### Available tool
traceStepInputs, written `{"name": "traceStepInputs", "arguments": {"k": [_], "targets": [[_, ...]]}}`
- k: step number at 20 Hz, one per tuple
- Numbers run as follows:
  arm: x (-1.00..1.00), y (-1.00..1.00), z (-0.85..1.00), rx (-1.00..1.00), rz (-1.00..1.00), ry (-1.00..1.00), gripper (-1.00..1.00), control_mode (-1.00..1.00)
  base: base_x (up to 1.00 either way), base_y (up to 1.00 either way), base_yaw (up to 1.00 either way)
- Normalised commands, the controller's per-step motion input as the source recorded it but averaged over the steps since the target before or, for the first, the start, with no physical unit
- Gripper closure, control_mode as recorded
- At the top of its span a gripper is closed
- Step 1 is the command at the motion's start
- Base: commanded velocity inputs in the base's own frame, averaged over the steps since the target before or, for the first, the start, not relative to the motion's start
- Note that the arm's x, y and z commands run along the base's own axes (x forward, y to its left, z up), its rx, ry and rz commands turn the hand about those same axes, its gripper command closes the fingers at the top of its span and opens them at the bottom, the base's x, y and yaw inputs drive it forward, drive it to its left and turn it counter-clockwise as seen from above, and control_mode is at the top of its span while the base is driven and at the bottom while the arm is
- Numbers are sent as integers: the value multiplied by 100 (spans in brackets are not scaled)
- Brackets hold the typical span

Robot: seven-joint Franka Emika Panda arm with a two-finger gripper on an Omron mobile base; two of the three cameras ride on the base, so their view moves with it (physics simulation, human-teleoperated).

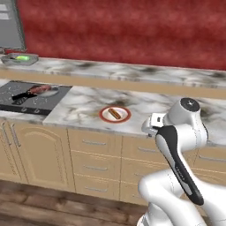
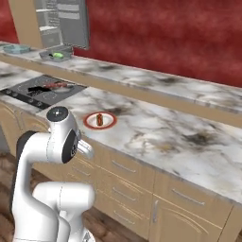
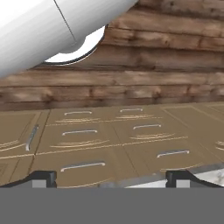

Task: Place the cold items (corn and cucumber) from the fridge in one tupperware on the dining counter. Place the warm items (kebab skewer and hot dog) in the stove area in another tupperware.

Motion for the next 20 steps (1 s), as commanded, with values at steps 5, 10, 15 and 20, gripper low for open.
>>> {"name": "traceStepInputs", "arguments": {"k": [5,10,15,20], "targets": [[0,0,0,0,0,0,-100,100,13,62,-33],[0,0,0,0,0,0,-100,100,20,72,-34],[0,0,0,0,0,0,-100,100,31,53,-41],[0,0,0,0,0,0,-100,100,38,51,-42]]}}
